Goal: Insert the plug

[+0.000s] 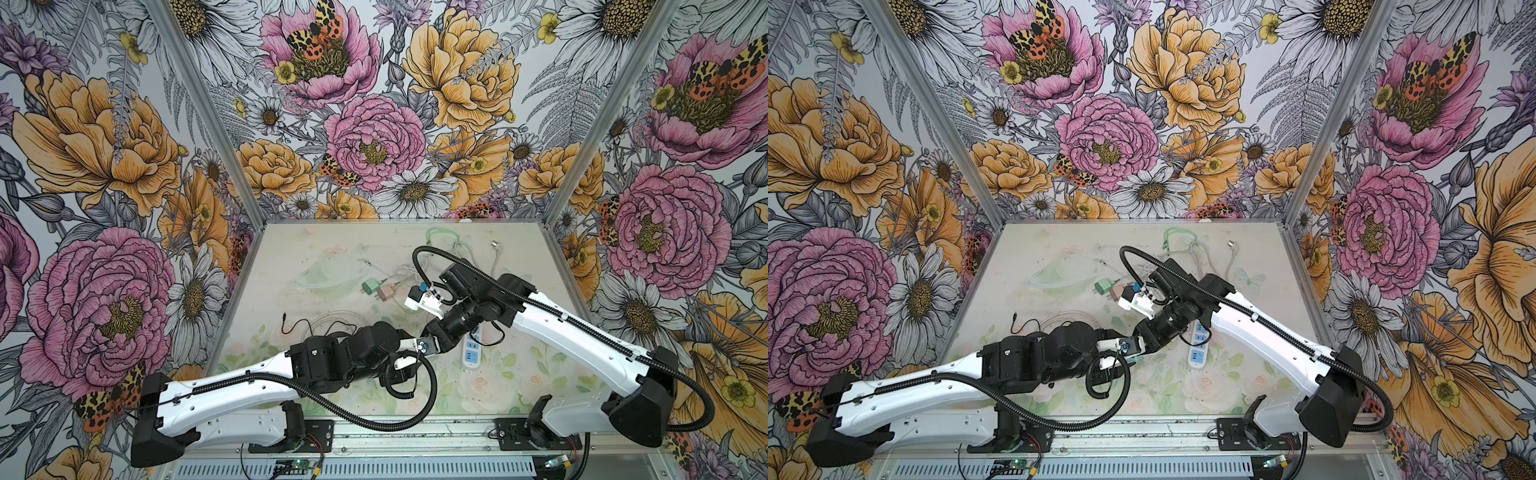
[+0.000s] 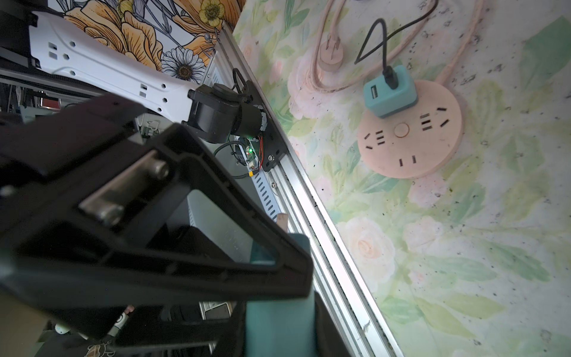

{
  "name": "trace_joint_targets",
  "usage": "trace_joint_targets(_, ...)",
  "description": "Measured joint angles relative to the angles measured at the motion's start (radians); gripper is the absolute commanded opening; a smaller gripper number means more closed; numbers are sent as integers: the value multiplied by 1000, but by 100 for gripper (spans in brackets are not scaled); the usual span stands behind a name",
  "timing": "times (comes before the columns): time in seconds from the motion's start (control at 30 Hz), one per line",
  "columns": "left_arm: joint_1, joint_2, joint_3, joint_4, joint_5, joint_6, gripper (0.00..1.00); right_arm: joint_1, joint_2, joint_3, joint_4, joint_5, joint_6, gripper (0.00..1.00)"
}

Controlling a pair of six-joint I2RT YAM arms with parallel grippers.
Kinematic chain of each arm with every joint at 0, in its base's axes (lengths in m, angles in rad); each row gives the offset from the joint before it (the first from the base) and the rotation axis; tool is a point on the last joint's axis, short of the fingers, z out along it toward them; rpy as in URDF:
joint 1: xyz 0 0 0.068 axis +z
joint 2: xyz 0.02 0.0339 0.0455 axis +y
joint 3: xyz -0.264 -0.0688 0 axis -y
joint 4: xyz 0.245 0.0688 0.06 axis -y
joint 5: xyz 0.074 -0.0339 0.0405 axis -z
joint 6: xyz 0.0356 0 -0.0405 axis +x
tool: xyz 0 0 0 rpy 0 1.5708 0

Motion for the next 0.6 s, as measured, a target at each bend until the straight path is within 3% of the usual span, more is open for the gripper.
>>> trace_joint_targets(0.1, 2, 0, -4, 5, 0, 1, 49, 2, -2, 0, -1, 0, 0, 0)
trace_joint_targets(0.23, 5, 0, -6, 13, 0, 23, 37, 2, -4, 0, -9, -6, 5, 0)
trace_joint_targets(0.37, 15, -1, -6, 19, 6, 23, 34, 1, -4, 5, -10, -5, 8, 1)
trace_joint_targets(0.5, 31, -1, -6, 24, 23, 19, 33, 0, -5, 9, -6, 5, 14, 47)
trace_joint_targets(0.53, 35, 0, -6, 23, 22, 11, 33, 0, -8, 11, -3, 8, 6, 67)
trace_joint_targets(0.6, 48, 0, -6, 17, 21, -2, 33, 0, -27, 19, 0, 22, 3, 77)
